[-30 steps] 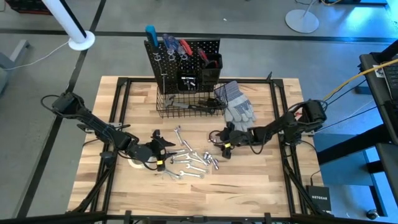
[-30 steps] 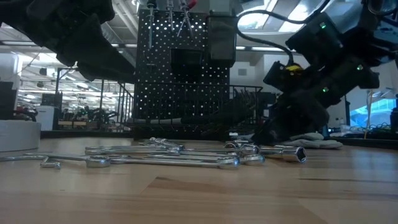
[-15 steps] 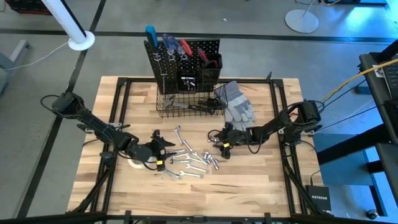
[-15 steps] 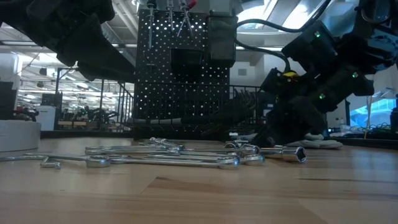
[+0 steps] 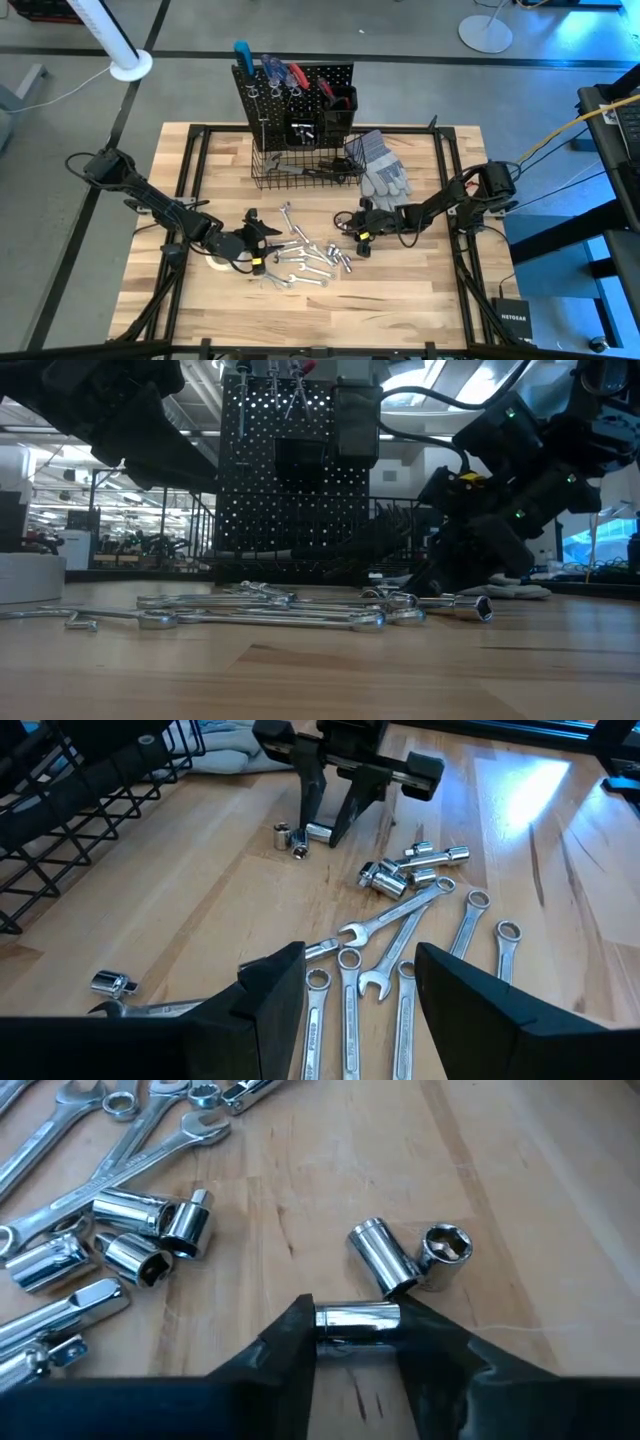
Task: Hang tools onto peg board
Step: Put the socket into the left black bin on the peg board
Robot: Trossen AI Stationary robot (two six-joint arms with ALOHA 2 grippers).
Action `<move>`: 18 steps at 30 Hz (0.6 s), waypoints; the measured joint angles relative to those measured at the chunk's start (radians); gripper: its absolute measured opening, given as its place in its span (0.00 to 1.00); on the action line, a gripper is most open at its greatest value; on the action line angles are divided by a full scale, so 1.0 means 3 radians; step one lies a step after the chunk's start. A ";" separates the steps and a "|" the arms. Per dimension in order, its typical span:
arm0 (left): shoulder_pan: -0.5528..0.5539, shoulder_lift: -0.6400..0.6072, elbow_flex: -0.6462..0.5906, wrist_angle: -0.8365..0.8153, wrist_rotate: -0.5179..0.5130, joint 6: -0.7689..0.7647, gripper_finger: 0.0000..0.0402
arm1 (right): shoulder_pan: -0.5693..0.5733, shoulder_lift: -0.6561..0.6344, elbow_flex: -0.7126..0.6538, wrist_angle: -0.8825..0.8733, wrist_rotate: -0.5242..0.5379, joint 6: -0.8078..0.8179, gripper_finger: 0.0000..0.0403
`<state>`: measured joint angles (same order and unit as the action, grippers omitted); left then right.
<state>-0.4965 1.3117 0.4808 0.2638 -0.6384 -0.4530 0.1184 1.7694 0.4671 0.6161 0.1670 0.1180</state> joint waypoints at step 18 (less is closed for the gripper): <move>-0.0001 0.0000 0.0000 -0.0072 0.0006 -0.0070 0.45 | 0.0156 -0.0934 0.0030 -0.0318 0.0484 -0.0073 0.30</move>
<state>-0.4969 1.3117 0.4809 0.2422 -0.6365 -0.4740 0.1653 1.4892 0.4761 0.5207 0.3122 0.0961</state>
